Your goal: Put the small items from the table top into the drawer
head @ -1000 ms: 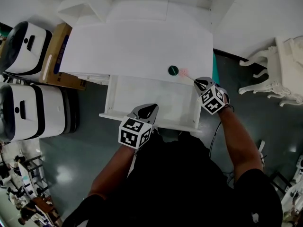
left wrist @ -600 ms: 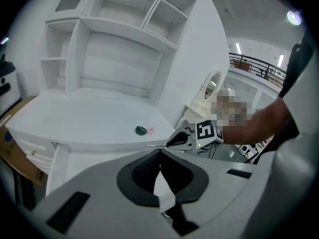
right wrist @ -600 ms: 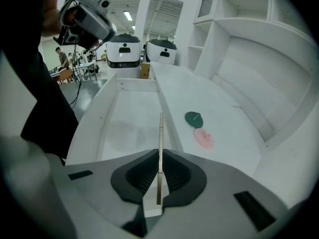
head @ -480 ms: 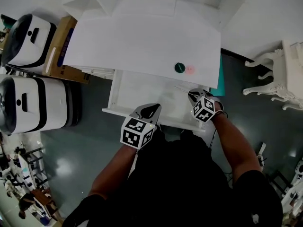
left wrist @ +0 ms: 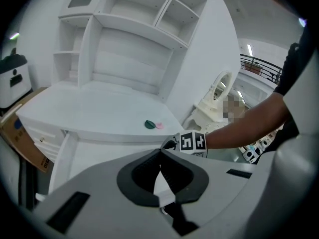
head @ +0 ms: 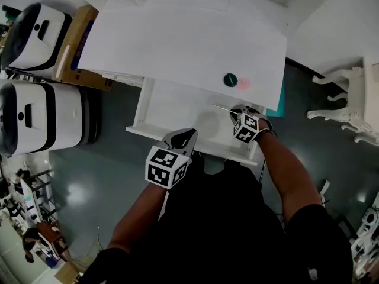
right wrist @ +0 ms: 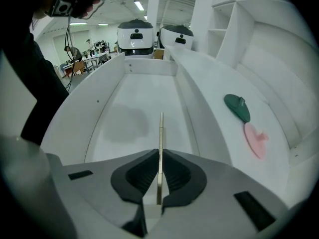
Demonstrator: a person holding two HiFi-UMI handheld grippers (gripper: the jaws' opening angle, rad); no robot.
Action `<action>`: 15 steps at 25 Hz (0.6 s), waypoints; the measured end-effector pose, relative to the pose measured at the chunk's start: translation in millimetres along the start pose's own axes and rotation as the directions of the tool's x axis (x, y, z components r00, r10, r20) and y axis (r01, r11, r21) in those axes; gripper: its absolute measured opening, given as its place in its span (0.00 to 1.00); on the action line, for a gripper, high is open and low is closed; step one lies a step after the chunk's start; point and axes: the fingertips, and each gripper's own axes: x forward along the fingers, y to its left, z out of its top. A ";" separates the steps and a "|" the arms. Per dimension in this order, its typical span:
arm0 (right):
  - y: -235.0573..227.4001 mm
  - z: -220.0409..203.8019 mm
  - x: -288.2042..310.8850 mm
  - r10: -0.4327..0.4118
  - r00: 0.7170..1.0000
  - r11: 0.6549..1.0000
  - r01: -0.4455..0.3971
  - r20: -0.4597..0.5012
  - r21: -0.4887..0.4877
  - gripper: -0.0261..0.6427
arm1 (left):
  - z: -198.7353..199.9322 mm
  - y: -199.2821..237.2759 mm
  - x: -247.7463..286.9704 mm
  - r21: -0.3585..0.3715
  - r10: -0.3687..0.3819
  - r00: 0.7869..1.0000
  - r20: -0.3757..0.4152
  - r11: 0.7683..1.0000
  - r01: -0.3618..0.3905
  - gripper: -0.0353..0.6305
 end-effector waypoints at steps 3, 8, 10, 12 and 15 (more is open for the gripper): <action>3.2 -0.5 15.4 0.031 0.999 0.999 -0.031 -0.012 -0.008 0.10 | -3.0 4.9 -2.4 -0.016 0.017 1.000 -0.006 1.000 -0.018 0.06; 5.4 -4.3 33.9 0.058 0.998 0.998 -0.058 -0.025 0.004 0.11 | -11.5 10.6 -6.6 -0.039 0.036 0.999 -0.021 0.999 -0.037 0.06; 7.0 -7.2 39.2 0.067 0.997 0.998 -0.067 -0.030 0.008 0.11 | -16.3 10.6 -7.5 -0.040 0.035 0.999 -0.028 0.999 -0.036 0.06; 8.9 -10.9 44.2 0.074 0.997 0.997 -0.074 -0.038 0.001 0.11 | -20.8 10.1 -7.3 -0.041 0.035 0.999 -0.035 0.998 -0.036 0.06; 8.9 -14.6 50.7 0.077 0.996 0.997 -0.077 -0.055 -0.013 0.11 | -23.8 11.7 -6.4 -0.052 0.038 0.998 -0.042 0.998 -0.040 0.06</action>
